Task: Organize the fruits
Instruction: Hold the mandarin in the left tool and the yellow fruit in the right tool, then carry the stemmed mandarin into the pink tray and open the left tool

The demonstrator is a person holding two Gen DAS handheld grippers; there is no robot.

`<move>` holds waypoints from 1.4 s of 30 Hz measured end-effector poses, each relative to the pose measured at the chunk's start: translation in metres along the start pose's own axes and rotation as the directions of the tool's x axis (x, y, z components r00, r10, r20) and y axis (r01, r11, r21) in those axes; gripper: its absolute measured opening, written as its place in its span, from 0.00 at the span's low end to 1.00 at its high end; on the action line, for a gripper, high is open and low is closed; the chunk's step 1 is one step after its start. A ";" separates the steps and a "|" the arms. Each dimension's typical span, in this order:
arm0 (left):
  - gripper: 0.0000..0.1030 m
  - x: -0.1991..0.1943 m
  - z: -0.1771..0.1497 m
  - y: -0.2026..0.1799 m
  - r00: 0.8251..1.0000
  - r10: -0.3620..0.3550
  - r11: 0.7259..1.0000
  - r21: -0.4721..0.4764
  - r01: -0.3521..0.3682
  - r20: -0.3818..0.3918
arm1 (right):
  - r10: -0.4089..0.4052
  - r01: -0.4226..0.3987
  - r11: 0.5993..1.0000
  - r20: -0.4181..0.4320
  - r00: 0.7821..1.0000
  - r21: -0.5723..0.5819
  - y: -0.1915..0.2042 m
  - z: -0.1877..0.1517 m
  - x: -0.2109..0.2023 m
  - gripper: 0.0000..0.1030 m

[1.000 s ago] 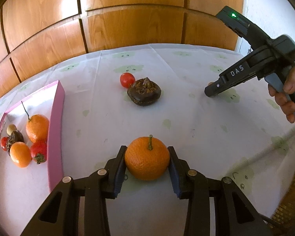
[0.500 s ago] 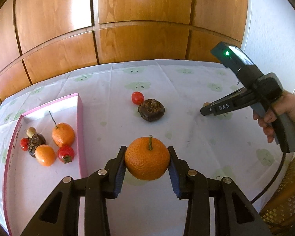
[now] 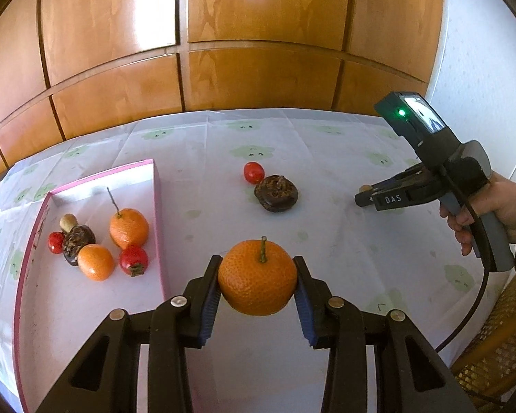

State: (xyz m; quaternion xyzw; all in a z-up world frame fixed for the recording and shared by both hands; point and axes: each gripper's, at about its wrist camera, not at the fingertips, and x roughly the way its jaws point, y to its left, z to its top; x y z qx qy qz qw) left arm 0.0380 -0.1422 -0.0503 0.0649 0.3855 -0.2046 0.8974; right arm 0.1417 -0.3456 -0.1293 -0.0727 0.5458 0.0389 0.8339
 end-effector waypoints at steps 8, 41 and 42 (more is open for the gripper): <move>0.39 -0.005 0.000 0.016 1.000 0.011 0.999 -0.030 -0.011 0.003 | -0.008 0.008 1.000 0.007 1.000 -0.013 0.007 -0.002 -0.003 0.22; 0.39 -0.034 -0.025 0.181 0.977 0.201 0.910 -0.356 -0.213 -0.072 | -0.038 0.039 0.999 0.016 0.999 -0.036 0.009 -0.003 -0.004 0.22; 0.39 -0.033 -0.027 0.184 0.977 0.199 0.907 -0.363 -0.214 -0.077 | -0.039 0.040 0.999 0.017 0.999 -0.035 0.011 -0.003 -0.004 0.22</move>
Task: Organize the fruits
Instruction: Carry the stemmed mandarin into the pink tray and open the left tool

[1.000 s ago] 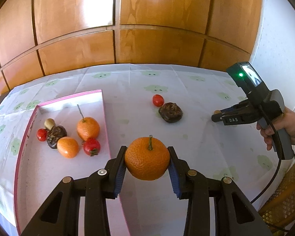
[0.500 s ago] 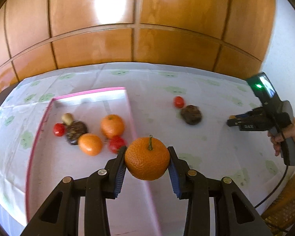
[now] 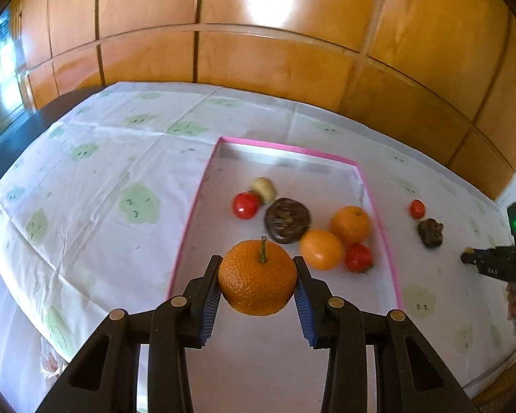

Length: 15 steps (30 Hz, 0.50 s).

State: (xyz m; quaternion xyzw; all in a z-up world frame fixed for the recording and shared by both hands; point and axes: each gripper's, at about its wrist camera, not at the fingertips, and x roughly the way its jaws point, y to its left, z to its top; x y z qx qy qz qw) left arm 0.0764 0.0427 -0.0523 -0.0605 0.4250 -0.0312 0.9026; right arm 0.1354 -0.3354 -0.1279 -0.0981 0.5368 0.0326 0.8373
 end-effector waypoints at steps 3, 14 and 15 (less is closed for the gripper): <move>0.39 0.006 0.002 0.005 1.000 0.002 1.000 -0.012 -0.002 -0.014 | 0.000 0.000 1.000 0.000 1.000 0.002 0.000 0.000 0.000 0.22; 0.39 0.044 0.026 0.005 0.998 0.048 0.999 0.024 -0.047 -0.047 | -0.002 0.002 1.000 0.000 1.000 -0.002 0.001 0.000 0.001 0.22; 0.39 0.047 0.028 0.005 0.997 0.062 0.998 0.028 -0.061 -0.045 | -0.003 0.003 1.000 0.000 1.000 -0.003 0.000 0.000 0.001 0.22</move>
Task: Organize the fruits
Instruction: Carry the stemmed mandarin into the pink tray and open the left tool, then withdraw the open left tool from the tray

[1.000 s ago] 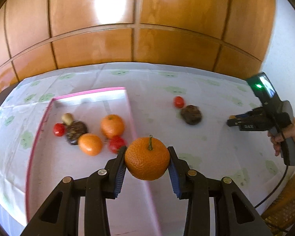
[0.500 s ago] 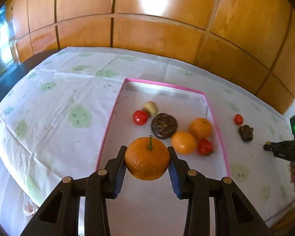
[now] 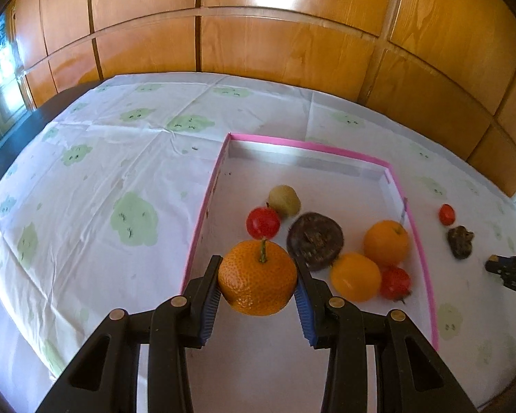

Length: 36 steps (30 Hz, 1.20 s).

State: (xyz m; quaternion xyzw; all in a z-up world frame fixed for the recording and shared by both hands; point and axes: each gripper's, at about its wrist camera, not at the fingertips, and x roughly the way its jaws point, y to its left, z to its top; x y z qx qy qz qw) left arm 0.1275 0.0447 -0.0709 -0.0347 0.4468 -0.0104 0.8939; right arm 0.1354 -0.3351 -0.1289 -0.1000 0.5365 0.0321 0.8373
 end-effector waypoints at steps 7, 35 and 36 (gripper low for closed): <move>0.45 -0.006 -0.001 0.000 0.999 0.028 1.000 0.000 -0.028 0.035 | -0.004 0.004 1.000 0.000 1.000 -0.001 0.000 0.000 0.000 0.22; 0.46 -0.071 -0.039 -0.038 0.990 -0.011 0.998 0.064 0.003 0.141 | -0.023 0.023 1.000 0.011 1.000 -0.012 0.005 -0.001 -0.002 0.22; 0.46 -0.071 -0.040 -0.038 0.990 -0.012 0.998 0.064 0.004 0.140 | -0.024 0.024 1.000 0.011 1.000 -0.011 0.004 -0.001 -0.002 0.22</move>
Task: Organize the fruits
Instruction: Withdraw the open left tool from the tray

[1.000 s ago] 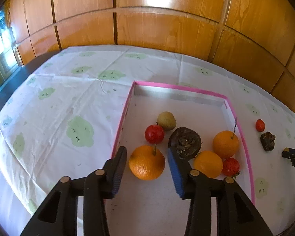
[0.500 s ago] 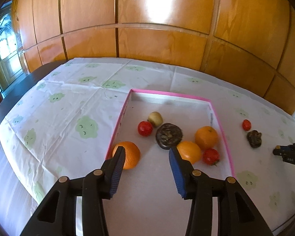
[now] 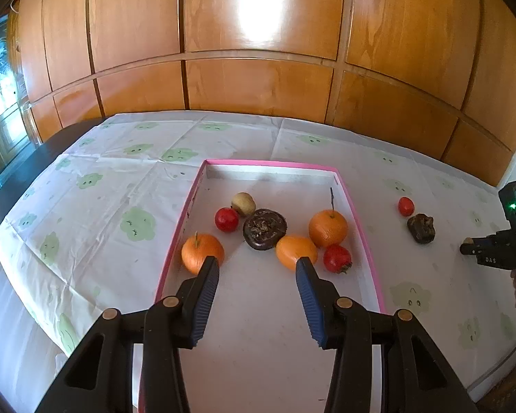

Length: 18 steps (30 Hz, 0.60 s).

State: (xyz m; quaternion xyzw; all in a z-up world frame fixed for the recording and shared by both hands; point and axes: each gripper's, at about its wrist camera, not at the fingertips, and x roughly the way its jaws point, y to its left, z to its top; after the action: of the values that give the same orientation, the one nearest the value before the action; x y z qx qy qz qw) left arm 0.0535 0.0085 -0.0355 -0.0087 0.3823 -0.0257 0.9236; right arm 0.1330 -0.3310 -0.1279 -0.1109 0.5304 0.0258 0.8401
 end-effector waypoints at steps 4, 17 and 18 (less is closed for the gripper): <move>0.46 -0.001 -0.001 0.000 1.000 -0.006 1.000 -0.001 0.006 -0.002 | 0.000 0.000 1.000 0.001 1.000 0.000 0.000 0.000 0.000 0.22; 0.47 -0.003 -0.003 0.010 1.000 -0.008 1.000 -0.024 0.009 0.007 | -0.059 0.059 0.998 -0.027 0.998 -0.023 0.006 0.007 0.002 0.22; 0.47 -0.003 -0.003 0.011 1.000 -0.009 1.000 -0.026 0.009 0.007 | -0.067 0.066 0.998 -0.035 0.997 -0.024 0.007 0.008 0.002 0.23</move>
State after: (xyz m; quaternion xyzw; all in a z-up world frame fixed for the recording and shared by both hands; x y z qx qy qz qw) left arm 0.0495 0.0197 -0.0356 -0.0224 0.3792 -0.0249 0.9247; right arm 0.1396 -0.3223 -0.1272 -0.1384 0.5408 0.0017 0.8297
